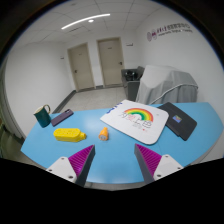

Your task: Unplug charger

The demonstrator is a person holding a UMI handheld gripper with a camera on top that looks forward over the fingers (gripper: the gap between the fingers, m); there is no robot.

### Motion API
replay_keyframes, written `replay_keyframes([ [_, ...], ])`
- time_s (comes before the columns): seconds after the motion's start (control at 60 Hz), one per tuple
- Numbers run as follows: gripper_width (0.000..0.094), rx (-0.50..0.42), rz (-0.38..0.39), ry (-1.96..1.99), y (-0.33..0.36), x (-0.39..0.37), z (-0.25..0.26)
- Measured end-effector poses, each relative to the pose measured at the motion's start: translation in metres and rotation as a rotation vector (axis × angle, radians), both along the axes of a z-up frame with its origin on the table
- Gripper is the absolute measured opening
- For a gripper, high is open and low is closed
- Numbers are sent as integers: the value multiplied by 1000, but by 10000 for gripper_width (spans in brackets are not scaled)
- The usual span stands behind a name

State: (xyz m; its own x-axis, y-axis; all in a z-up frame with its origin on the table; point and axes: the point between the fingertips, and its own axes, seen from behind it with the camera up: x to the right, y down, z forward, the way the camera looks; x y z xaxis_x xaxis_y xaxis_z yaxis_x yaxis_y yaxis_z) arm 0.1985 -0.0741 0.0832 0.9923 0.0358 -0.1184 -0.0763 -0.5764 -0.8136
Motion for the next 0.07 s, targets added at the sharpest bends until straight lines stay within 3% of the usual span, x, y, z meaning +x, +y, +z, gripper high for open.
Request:
replay_keyframes([
  [0.067, 818, 9, -24, 7, -20, 18, 6],
])
